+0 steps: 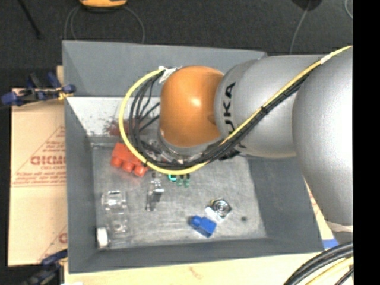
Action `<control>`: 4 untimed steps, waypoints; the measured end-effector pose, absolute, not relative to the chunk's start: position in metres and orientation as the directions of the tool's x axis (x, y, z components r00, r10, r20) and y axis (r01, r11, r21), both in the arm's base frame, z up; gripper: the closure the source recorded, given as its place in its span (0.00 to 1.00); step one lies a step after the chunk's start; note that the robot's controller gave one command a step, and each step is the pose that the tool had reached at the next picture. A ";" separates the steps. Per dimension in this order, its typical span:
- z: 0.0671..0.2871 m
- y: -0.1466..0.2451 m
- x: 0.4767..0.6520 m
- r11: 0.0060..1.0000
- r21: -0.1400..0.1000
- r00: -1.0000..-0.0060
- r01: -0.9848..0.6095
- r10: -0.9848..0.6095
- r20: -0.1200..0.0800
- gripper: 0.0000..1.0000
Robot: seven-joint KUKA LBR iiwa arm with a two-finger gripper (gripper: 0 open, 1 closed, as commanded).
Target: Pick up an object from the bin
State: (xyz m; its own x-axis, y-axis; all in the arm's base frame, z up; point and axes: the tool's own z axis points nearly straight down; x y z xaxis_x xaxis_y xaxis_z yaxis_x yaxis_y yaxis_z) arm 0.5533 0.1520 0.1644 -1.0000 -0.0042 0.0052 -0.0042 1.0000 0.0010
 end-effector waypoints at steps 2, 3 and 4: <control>0.076 0.195 0.611 0.863 -0.002 -0.863 -0.505 -0.505 -0.003 0.00; 0.075 0.123 0.626 0.839 -0.002 -0.839 -0.544 -0.544 -0.012 0.00; 0.078 0.057 0.648 0.879 -0.004 -0.879 -0.477 -0.477 -0.007 0.00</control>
Offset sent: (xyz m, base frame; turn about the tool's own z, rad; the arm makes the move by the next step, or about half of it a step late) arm 0.0489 0.0550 -0.0754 -0.0681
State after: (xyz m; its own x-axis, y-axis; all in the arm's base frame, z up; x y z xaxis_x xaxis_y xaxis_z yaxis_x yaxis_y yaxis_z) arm 0.6477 0.0571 0.0778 -0.8789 -0.4769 -0.0070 -0.4769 0.8790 -0.0036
